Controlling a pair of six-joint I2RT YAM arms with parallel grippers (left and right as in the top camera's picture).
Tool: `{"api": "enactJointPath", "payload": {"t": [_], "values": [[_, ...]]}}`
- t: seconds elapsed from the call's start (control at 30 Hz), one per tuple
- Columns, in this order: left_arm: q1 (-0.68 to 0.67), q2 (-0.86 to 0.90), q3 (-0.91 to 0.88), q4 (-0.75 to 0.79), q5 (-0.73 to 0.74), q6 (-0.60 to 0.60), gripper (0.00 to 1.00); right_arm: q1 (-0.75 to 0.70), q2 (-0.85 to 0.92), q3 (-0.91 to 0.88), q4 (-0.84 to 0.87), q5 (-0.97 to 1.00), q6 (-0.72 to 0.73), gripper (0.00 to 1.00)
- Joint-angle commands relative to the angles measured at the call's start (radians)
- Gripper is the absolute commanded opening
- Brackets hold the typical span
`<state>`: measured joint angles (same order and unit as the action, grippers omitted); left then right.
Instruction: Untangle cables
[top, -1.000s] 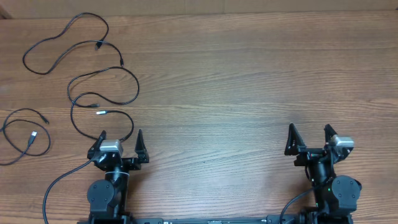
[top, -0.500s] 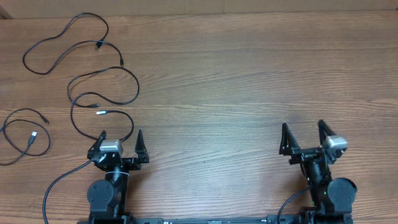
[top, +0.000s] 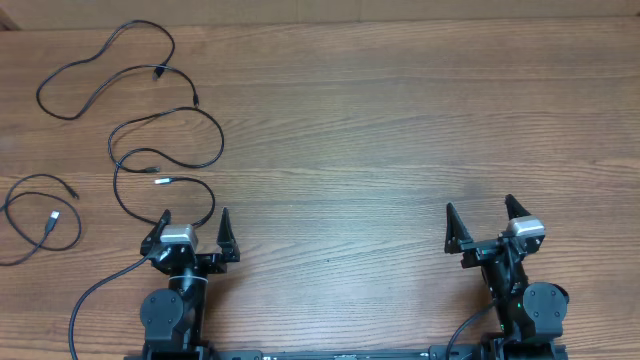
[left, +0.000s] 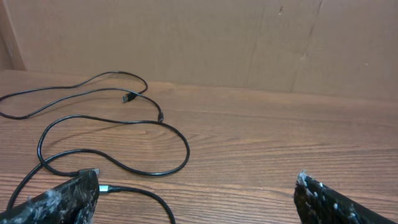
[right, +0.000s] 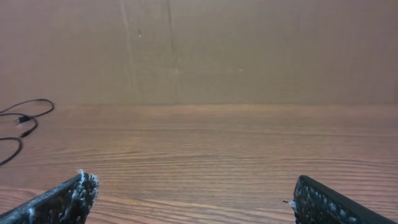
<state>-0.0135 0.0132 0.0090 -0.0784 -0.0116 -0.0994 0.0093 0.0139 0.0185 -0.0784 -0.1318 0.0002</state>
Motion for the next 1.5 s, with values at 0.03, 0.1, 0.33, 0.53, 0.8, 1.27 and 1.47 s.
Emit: {"api": "enactJointPath", "payload": {"t": [0.03,0.1,0.33,0.53,0.8,1.27,1.47], "values": [[-0.005,-0.009,-0.005,0.001,0.012,-0.01,1.0,0.007,-0.007,-0.01,0.003,0.026,-0.009,1.0],[-0.005,-0.009,-0.005,0.001,0.012,-0.01,0.99,0.011,-0.007,-0.01,0.001,0.028,-0.009,1.0],[-0.005,-0.009,-0.005,0.001,0.012,-0.01,0.99,0.018,-0.007,-0.01,-0.009,0.116,-0.018,1.0],[-0.005,-0.009,-0.004,0.001,0.012,-0.01,1.0,0.038,-0.007,-0.01,-0.01,0.113,-0.117,1.0],[-0.005,-0.009,-0.004,0.001,0.012,-0.01,1.0,0.042,-0.007,-0.01,-0.01,0.113,-0.101,1.0],[-0.005,-0.009,-0.004,0.001,0.012,-0.01,1.0,0.042,-0.007,-0.01,-0.009,0.113,-0.049,1.0],[-0.005,-0.009,-0.004,0.001,0.012,-0.01,0.99,0.042,-0.008,-0.01,-0.006,0.112,-0.05,1.0]]}}
